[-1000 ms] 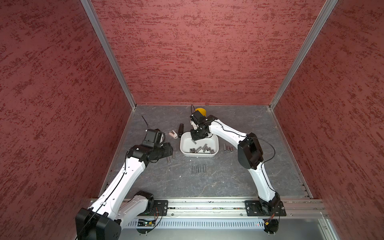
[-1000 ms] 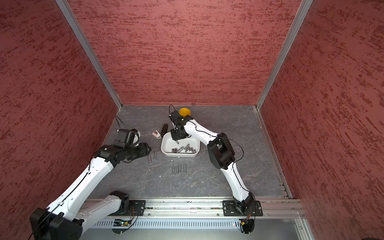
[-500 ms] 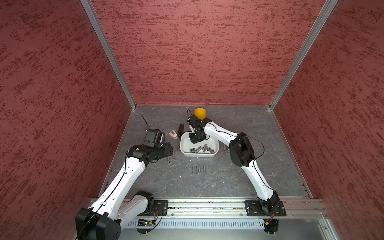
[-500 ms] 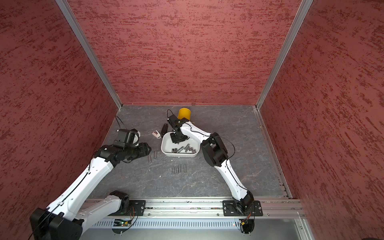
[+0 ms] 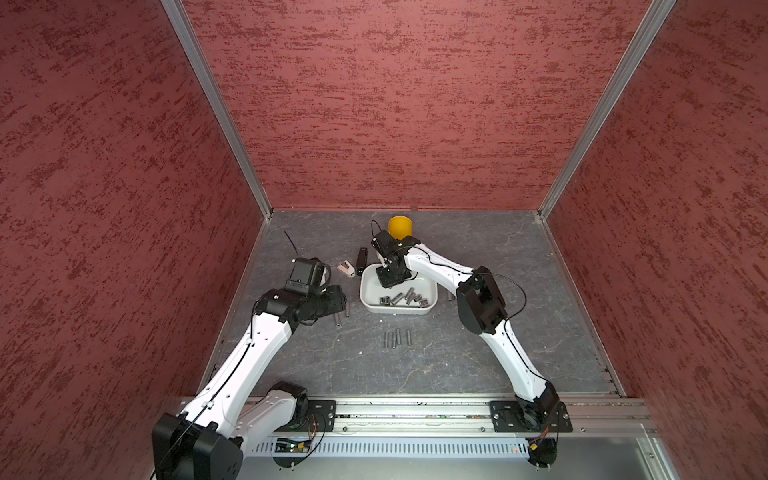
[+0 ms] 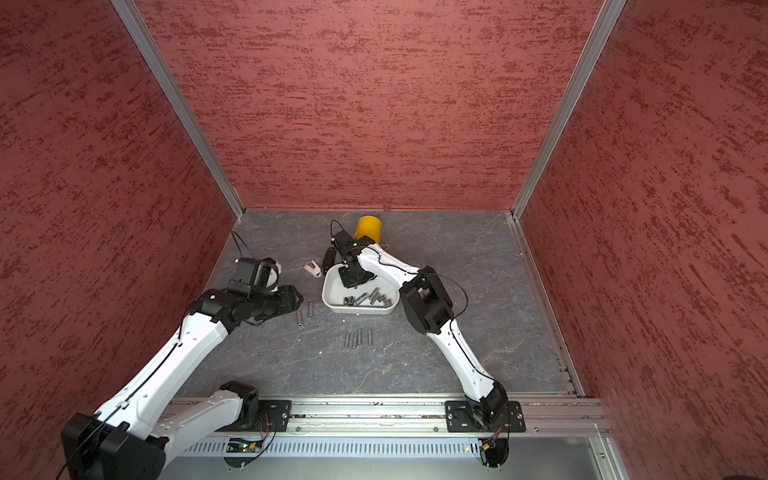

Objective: Take out the socket from the storage box
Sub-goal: Pick up the socket head from the storage box.

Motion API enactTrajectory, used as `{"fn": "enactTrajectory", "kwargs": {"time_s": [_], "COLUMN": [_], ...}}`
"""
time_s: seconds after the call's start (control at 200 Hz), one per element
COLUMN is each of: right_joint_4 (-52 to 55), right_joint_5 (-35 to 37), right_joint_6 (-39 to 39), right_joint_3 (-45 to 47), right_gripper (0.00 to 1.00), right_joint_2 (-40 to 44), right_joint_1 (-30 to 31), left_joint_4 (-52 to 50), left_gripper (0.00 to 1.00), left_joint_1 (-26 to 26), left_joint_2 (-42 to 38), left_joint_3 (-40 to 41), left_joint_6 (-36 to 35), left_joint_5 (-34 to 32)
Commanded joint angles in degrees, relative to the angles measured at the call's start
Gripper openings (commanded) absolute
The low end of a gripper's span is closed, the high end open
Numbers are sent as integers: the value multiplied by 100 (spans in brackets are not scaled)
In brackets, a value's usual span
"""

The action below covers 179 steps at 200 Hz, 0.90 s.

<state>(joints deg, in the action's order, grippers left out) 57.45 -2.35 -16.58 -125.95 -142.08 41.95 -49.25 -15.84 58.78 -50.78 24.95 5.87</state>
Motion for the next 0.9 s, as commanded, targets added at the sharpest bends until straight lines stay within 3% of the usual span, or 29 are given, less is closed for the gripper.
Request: {"fn": "enactTrajectory", "kwargs": {"time_s": [0.0,0.195,0.421,0.892], "right_joint_4": [148,196,44,-603], "right_joint_5": [-8,-158,-320,-574], "right_joint_6": [-163,-407,-734,-1747], "right_joint_3": [-154,78,954,4641], "right_gripper": [11,11,10,10], "right_joint_2": [271,886,1871,4720], "right_joint_1": [45,50,47,203], "left_joint_4": [23,34,39,61], "left_gripper": [61,61,60,60], "left_joint_1": [-30,-42,-44,-67], "left_joint_2": [50,56,48,-115], "left_joint_3": [-2,7,13,33], "left_joint_6": [-78,-69,-65,-59], "left_joint_5": [-23,-14,22,28]}}
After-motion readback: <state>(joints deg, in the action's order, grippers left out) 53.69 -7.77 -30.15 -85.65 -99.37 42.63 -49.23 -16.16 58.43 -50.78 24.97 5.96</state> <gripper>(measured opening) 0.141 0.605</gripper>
